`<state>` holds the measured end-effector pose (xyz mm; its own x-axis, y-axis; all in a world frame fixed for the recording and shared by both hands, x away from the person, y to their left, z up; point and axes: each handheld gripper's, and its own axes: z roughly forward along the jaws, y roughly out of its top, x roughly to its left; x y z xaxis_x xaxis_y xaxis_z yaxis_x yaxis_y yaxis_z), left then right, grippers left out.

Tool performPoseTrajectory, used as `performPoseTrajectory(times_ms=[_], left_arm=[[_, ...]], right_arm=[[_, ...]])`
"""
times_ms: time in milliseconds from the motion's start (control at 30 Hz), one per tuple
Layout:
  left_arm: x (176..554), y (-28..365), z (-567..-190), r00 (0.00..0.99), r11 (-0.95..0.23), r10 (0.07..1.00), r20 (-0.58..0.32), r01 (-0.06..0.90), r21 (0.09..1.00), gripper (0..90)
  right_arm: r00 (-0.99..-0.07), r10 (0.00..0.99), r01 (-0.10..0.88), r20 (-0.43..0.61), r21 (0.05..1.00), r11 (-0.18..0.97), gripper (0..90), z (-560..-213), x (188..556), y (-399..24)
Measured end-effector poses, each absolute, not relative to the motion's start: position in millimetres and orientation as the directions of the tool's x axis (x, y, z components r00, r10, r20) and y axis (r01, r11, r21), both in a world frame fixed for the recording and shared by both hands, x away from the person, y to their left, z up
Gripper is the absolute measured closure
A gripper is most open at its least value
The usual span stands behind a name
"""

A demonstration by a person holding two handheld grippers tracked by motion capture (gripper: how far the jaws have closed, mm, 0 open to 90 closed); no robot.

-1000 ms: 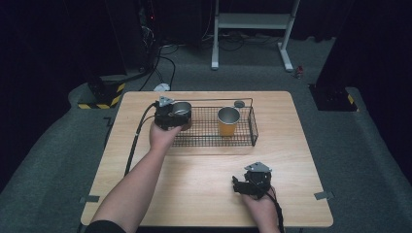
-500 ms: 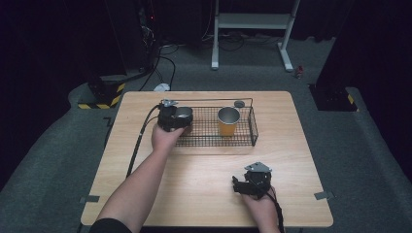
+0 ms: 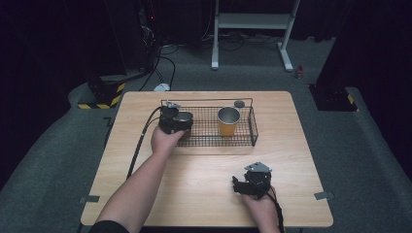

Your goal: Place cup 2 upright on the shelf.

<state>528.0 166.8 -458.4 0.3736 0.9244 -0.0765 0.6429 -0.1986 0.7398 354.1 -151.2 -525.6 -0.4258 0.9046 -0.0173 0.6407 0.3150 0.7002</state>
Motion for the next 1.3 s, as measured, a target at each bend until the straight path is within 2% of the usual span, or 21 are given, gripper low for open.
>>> performPoseTrajectory(times_ms=[733, 1300], left_arm=[[522.3, 165.3, -462.7, 0.390, -0.259, 0.920, -0.023, 0.651, 0.713, 18.7], [518.2, 172.5, -461.8, 0.392, -0.275, 0.920, -0.021, 0.683, 0.677, 18.4]], right_arm=[[-0.427, 0.904, 0.640, -0.017, 0.700, 0.316, 11.4, -525.5, 353.9, -151.3], [-0.427, 0.904, 0.640, -0.016, 0.700, 0.315, 11.4, -525.5, 353.9, -151.2]])
